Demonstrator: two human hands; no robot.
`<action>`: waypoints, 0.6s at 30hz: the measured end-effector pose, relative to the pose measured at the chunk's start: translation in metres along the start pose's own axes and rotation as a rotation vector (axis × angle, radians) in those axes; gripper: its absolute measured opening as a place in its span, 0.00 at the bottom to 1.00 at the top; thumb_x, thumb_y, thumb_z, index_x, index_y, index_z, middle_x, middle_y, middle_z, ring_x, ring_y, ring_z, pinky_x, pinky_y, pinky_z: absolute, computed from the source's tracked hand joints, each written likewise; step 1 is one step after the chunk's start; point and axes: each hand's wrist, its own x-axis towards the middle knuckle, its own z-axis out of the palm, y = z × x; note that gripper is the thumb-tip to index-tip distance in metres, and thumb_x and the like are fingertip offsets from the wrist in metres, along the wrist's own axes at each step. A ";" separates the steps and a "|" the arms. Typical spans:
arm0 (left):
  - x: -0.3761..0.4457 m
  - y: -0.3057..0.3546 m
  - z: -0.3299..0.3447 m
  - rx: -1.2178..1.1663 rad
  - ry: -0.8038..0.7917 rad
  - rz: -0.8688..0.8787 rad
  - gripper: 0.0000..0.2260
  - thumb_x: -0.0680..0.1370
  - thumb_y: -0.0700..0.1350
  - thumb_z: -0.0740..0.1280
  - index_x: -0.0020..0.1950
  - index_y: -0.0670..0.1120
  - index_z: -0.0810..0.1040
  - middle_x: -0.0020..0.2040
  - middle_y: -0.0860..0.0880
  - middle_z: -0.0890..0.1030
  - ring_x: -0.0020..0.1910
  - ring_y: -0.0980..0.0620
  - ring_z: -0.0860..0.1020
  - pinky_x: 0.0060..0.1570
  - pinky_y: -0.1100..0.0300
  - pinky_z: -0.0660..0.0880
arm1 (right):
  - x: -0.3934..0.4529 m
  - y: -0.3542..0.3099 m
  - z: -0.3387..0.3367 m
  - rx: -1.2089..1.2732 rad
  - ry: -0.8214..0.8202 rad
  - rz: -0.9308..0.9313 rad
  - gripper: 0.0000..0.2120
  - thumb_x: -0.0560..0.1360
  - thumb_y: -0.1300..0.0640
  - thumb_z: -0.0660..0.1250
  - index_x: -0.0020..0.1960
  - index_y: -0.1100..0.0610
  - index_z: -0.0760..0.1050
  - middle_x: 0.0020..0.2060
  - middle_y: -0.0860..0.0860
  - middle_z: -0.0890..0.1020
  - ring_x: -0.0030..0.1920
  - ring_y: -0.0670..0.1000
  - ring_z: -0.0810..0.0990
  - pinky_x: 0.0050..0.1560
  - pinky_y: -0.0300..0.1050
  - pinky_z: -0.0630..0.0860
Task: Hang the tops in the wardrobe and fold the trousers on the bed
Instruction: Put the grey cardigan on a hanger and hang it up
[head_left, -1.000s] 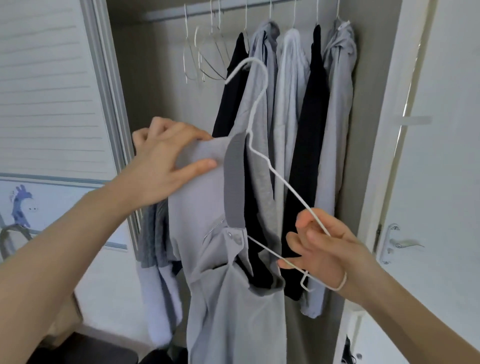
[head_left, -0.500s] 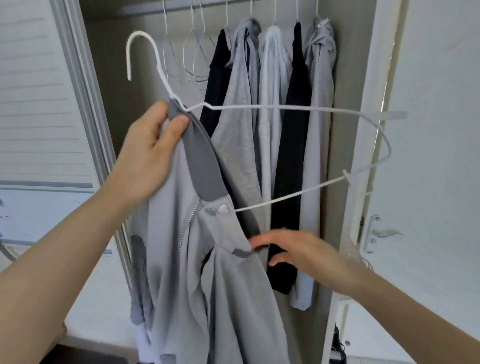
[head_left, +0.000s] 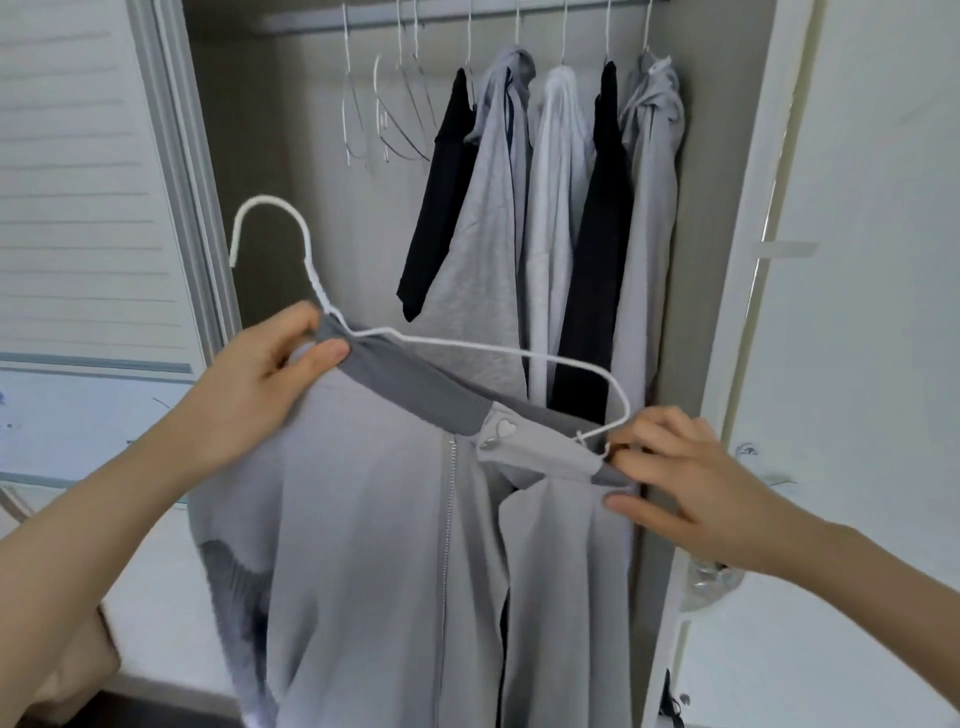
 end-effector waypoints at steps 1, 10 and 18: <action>-0.004 -0.007 0.000 0.024 -0.023 -0.006 0.13 0.77 0.60 0.60 0.39 0.53 0.67 0.32 0.51 0.68 0.30 0.58 0.65 0.33 0.68 0.63 | 0.000 0.005 -0.006 -0.048 0.011 -0.018 0.14 0.79 0.40 0.55 0.50 0.48 0.74 0.55 0.43 0.72 0.57 0.50 0.69 0.51 0.49 0.69; -0.028 -0.021 0.036 0.448 -0.128 0.201 0.13 0.81 0.63 0.48 0.42 0.58 0.58 0.25 0.55 0.64 0.25 0.57 0.61 0.40 0.56 0.55 | 0.029 -0.003 -0.039 -0.040 0.128 0.035 0.09 0.80 0.51 0.54 0.52 0.51 0.72 0.61 0.51 0.66 0.53 0.50 0.67 0.53 0.41 0.68; 0.008 0.039 0.077 0.085 -0.109 0.174 0.14 0.79 0.53 0.65 0.38 0.50 0.65 0.26 0.52 0.66 0.27 0.54 0.64 0.34 0.66 0.60 | 0.071 -0.055 -0.027 0.740 0.120 0.259 0.13 0.78 0.63 0.56 0.59 0.49 0.63 0.32 0.59 0.72 0.28 0.50 0.67 0.31 0.39 0.66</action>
